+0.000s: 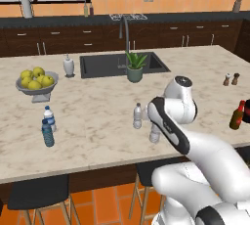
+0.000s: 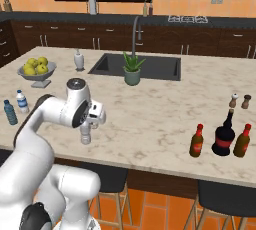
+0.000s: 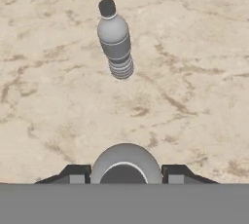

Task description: Move the plastic bottles in the middle to the plastics group, and the glass bottles in the middle to the glass group.

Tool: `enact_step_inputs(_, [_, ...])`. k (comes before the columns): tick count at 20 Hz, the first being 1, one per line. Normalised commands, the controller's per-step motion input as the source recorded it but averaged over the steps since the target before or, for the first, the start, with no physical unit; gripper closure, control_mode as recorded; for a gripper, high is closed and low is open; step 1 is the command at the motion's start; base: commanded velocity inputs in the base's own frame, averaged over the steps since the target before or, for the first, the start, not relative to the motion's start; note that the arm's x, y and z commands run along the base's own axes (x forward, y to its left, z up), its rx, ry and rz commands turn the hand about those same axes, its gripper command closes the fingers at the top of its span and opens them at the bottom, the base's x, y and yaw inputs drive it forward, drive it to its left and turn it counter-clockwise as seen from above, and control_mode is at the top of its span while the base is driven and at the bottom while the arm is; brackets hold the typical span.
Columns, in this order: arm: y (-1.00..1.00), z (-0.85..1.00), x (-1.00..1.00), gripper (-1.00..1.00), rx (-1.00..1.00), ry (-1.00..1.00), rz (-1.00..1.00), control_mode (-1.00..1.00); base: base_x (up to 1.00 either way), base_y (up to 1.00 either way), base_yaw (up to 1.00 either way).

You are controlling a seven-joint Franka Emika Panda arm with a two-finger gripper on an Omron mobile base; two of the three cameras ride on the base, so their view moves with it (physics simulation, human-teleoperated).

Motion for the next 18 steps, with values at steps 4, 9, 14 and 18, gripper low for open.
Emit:
enact_step_inputs(4, [0.99,0.19,-0.13,1.0,-0.06,0.0,0.08,-1.0,0.0,0.0,0.0])
enact_step_inputs(9, [1.0,0.23,0.02,1.0,-0.05,0.0,0.01,-1.0,0.0,0.0,0.0])
enact_step_inputs(14, [1.0,0.15,0.2,1.0,-0.01,0.0,0.0,-1.0,0.0,0.0,0.0])
enact_step_inputs(18, [1.0,0.0,0.32,1.0,0.0,-0.06,0.0,-1.0,0.0,0.0,0.0])
